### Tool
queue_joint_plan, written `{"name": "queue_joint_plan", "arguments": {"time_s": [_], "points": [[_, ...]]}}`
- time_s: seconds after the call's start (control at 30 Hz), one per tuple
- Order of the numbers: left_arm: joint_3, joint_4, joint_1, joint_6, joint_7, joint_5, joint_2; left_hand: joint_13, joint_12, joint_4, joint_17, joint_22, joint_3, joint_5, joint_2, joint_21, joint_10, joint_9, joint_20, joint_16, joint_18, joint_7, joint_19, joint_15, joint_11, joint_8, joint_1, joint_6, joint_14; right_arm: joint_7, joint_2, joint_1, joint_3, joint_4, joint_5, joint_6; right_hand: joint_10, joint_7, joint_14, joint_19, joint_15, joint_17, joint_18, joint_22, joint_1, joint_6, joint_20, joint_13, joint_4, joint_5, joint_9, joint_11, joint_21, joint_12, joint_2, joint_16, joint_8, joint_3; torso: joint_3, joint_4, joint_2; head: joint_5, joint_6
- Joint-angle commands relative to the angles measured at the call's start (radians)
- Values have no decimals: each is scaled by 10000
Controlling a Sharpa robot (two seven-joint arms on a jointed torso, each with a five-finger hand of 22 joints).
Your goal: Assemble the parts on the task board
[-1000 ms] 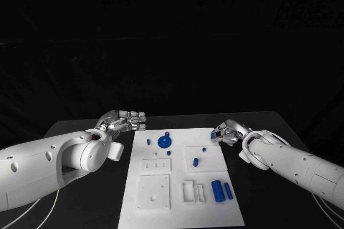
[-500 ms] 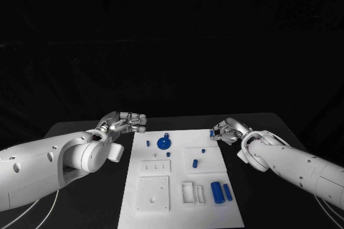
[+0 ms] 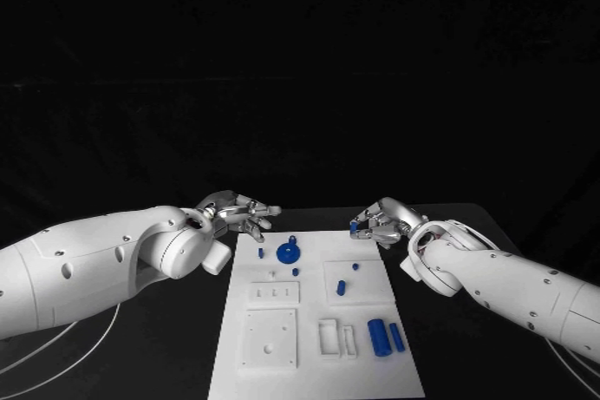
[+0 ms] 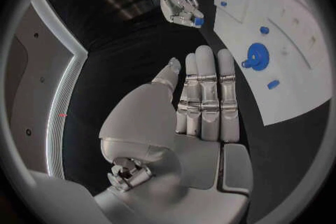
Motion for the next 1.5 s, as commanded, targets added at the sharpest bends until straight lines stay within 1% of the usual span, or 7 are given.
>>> {"name": "queue_joint_plan", "arguments": {"time_s": [0.03, 0.6, 0.87, 0.93, 0.97, 1.03, 1.5], "points": [[8, -114, 163, 823, -1618, -1139, 254, 148, 483, 224, 306, 213, -243, -93, -50, 310, 532, 4, -109, 481, -173, -22, 10, -60, -86, -13, -280, -124, -40, -747, 124, 32, 0, 287, -478, 240, 10, -43, 23, 496, -50, 13, 176, -16, 6, 35, -26, 14, 14, -46, 9, -23, -40, -1, -80, -29, 33, 66, -34, -26, -148, 125, -58], [-6, -865, 312, 1024, -3220, -2338, 1554, 133, 889, 1927, 679, 707, 159, -158, -1086, 848, 495, 369, -192, 1147, -203, -245, -302, -122, -126, 69, -1305, 603, -340, -1805, 1019, 60, -93, 954, -858, 233, 2, -29, 26, 497, -44, -6, 214, -112, -9, -54, -18, 15, 295, -223, 7, -27, -79, -21, -208, -60, 34, 346, -72, -94, -300, 276, -180], [-11, -1033, 309, 902, -3500, -2857, 1832, 188, 1114, 2375, 760, 891, 441, -153, -1429, 971, 488, 1853, -250, 1373, -236, -432, -355, -180, -209, 116, -1415, 1002, -364, -1909, 1177, 77, -155, 1157, -913, 318, 0, -32, 25, 493, -45, -11, 221, -138, -18, -54, -17, 17, 335, -170, 8, -28, -97, -21, -230, -67, 36, 356, -76, -76, -278, 249, -197], [-16, -1061, 306, 866, -3536, -3031, 1887, 269, 1300, 2418, 837, 978, 456, -146, -1465, 1040, 483, 2546, -274, 1553, -246, -466, -374, -207, -234, 115, -1430, 963, -379, -1925, 1194, 78, -162, 1204, -918, 357, 0, -32, 25, 493, -45, -11, 221, -138, -18, -54, -17, 17, 335, -170, 8, -28, -97, -21, -230, -67, 36, 356, -75, -79, -268, 242, -205], [-18, -1073, 305, 852, -3553, -3106, 1908, 282, 1299, 2472, 940, 1105, 482, -126, -1565, 1123, 492, 3449, -291, 1804, -264, -460, -476, -219, -251, 40, -1415, 808, -507, -1929, 1203, 79, -164, 1219, -919, 370, 19, -30, 27, 497, -46, -5, 220, -139, -24, -61, -18, 31, 356, -145, 7, -28, -74, 1, -228, -62, 34, 353, -76, -78, -265, 230, -216], [-22, -1108, 303, 849, -3597, -3237, 1958, 274, 1246, 2491, 817, 1138, 444, -154, -1517, 1113, 476, 3783, -253, 1710, -233, -465, -489, -189, -222, 33, -1436, 726, -516, -1934, 1224, 79, -168, 1246, -921, 389, 28, -30, 27, 498, -47, -2, 222, -144, -19, -61, -19, 43, 357, -111, 8, -29, -76, 17, -230, -59, 35, 354, -76, -87, -263, 229, -222], [-253, -1231, 296, 971, -3900, -4074, 2138, 276, 1140, 2590, 738, 1210, 452, -157, -1661, 1062, 475, 4172, -240, 1779, -246, -453, -542, -174, -205, 15, -1499, 607, -590, -1994, 1291, 80, -176, 1348, -957, 406, 23, -32, 28, 498, -46, 9, 232, -155, -35, -69, -19, 48, 397, -65, 8, -28, -45, 20, -242, -50, 36, 321, -94, -59, -272, 168, -275]]}}
